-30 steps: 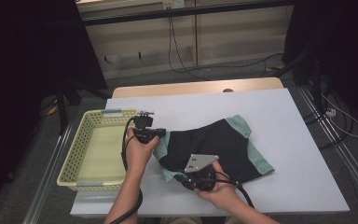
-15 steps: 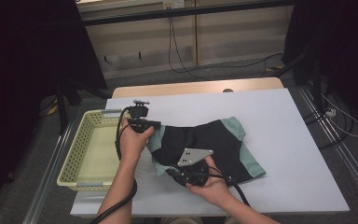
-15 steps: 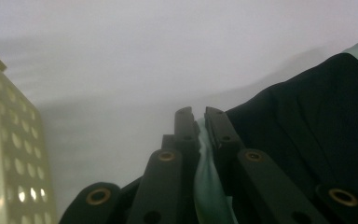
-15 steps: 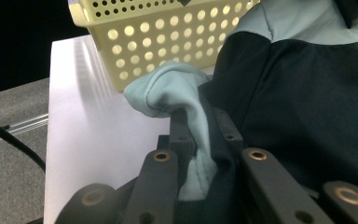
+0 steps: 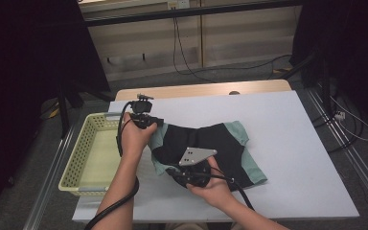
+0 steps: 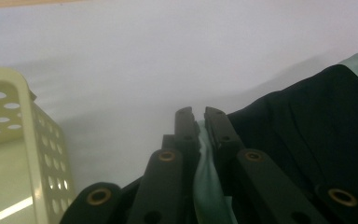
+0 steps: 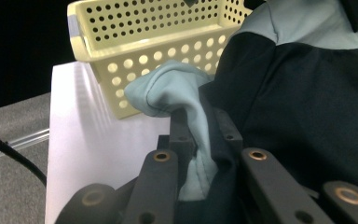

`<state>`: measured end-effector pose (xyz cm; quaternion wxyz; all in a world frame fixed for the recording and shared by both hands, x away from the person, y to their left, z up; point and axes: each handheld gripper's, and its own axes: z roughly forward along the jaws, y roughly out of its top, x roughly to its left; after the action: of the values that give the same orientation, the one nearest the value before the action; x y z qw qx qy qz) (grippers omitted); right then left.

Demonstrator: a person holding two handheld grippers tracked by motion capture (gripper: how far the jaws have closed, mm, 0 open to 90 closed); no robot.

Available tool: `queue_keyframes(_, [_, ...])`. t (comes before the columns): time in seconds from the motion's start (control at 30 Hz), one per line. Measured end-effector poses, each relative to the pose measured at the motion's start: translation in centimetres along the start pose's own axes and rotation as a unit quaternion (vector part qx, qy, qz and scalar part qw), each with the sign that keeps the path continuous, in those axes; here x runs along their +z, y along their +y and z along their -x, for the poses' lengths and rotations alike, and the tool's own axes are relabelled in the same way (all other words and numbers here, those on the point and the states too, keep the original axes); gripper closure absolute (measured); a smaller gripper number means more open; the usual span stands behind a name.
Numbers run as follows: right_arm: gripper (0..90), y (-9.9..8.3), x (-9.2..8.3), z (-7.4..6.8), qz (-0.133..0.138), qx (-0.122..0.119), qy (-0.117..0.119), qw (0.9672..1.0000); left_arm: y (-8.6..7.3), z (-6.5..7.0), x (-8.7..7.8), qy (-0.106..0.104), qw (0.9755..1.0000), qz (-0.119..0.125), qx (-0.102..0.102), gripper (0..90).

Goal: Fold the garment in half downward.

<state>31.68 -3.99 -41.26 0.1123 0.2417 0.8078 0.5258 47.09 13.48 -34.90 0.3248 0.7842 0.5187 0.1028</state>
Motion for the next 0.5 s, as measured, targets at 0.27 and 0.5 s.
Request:
queue_keyframes(0.27, [82.5, 0.38, 0.07, 0.07, 0.004, -0.001, -0.003, 1.0000, 0.66, 0.06, -0.25, 0.000, 1.0000, -0.006, 0.006, 84.8])
queue_keyframes(0.5, [82.5, 0.73, 0.14, 0.03, 0.007, -0.003, -0.001, 1.0000, 1.04, -0.21, -0.56, -0.002, 0.9999, -0.012, 0.003, 84.9])
